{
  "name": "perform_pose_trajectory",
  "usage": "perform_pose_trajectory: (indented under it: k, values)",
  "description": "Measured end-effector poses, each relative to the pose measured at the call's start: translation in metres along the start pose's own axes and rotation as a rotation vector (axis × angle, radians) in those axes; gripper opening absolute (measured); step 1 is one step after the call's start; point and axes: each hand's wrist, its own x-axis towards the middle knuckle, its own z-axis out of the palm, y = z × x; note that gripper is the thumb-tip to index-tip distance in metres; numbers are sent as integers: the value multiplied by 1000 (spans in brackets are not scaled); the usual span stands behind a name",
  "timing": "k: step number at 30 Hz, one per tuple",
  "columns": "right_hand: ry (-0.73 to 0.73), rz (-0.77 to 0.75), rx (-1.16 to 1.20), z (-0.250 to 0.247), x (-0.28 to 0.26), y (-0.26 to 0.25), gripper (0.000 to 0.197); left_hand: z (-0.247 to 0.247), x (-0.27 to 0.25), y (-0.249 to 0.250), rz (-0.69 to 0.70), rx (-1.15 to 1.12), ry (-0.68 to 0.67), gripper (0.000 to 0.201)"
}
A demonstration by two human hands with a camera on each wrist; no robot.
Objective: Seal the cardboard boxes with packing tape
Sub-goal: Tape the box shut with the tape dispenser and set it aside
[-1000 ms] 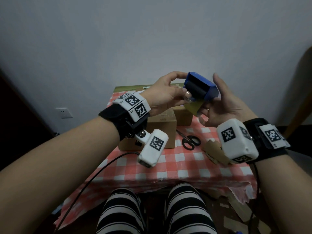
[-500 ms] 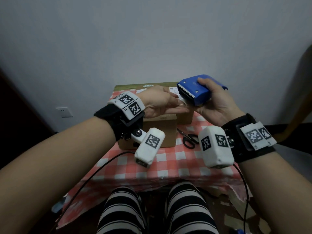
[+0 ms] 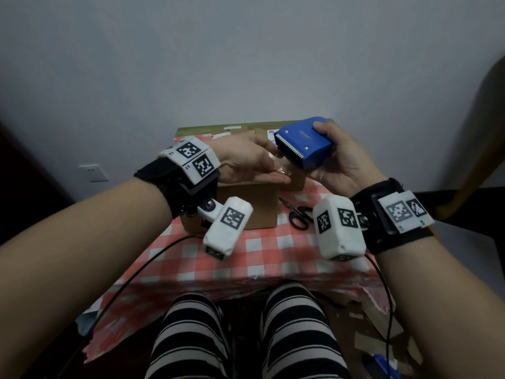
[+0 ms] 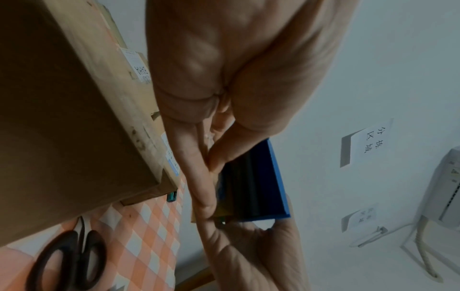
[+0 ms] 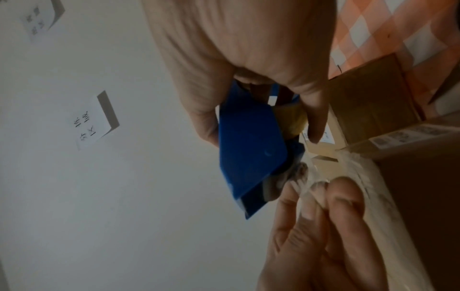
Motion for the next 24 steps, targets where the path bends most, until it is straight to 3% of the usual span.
perform_pose_trajectory:
  k: [9,14,17,21,24]
  values:
    - [-9,22,0,-14,13,-4,30,3,10,0,37,130,-7,38]
    - [-14,55,52,-20,16,-11,58,6,9,-1,38,176,-60,43]
    - [-50,67,95,-26,19,-13,58,5,11,-2,27,185,-113,50]
    - [-49,31,187,-27,23,-9,35,2,12,4,58,312,-80,49]
    - [-31,-19,217,-25,28,-6,19,2,15,2,64,269,-30,41]
